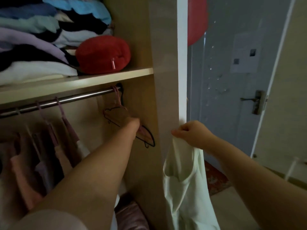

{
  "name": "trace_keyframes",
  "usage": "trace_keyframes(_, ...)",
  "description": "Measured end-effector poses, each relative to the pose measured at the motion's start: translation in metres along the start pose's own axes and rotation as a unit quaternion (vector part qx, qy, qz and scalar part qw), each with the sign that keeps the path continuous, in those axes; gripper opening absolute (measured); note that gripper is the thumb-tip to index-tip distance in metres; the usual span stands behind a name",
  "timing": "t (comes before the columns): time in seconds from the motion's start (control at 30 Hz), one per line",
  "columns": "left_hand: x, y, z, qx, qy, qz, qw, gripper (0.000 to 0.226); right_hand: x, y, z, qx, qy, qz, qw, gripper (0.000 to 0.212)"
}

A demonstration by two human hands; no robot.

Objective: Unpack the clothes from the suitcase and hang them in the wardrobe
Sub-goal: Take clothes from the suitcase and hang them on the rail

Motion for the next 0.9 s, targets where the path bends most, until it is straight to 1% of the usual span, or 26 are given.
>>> trace_keyframes(0.1,-0.003,0.011,0.015,-0.001,-0.012,0.012,1.000,0.042,0.002,0.001,-0.002,0.003,0.013,0.030,0.999,0.033)
trace_keyframes(0.2,-0.014,0.017,0.022,-0.024,-0.042,-0.019,0.999,0.042,0.003,0.002,-0.003,0.005,0.018,0.060,0.998,0.030)
trace_keyframes(0.27,-0.013,0.014,0.029,0.003,-0.029,-0.054,0.998,0.042,0.003,0.003,-0.005,0.002,0.021,0.075,0.997,0.027)
trace_keyframes(0.33,-0.008,0.008,0.031,0.036,-0.004,-0.061,0.997,0.041,0.003,0.004,-0.005,-0.008,0.019,0.078,0.997,0.028)
trace_keyframes(0.4,-0.003,0.003,0.031,0.048,0.025,-0.069,0.996,0.040,0.002,0.006,-0.007,-0.013,0.019,0.069,0.997,0.027)
trace_keyframes(0.5,-0.003,0.004,0.020,0.032,0.043,-0.093,0.994,0.032,0.004,0.006,-0.009,-0.010,0.024,0.082,0.996,0.024)
trace_keyframes(0.67,-0.012,0.015,-0.015,-0.007,0.035,-0.119,0.992,0.027,0.012,0.005,-0.019,-0.022,0.041,0.123,0.991,0.025)
trace_keyframes(0.77,-0.019,0.020,-0.040,-0.007,0.030,-0.096,0.995,0.010,0.025,0.001,-0.027,-0.026,0.055,0.137,0.989,0.025)
trace_keyframes(0.83,-0.022,0.026,-0.064,-0.008,0.021,-0.097,0.995,0.013,0.034,-0.005,-0.037,-0.029,0.068,0.153,0.985,0.026)
trace_keyframes(0.9,-0.026,0.033,-0.089,-0.044,-0.009,-0.112,0.993,0.006,0.043,-0.010,-0.047,-0.035,0.077,0.176,0.981,0.028)
Point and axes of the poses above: each hand's wrist, its own z-axis towards the middle knuckle, its own y-axis out of the palm, x = y × z, the point moved 5 cm from there along z, towards the middle knuckle, and after that the axes turned 6 degrees about y, right-handed, at the moved point
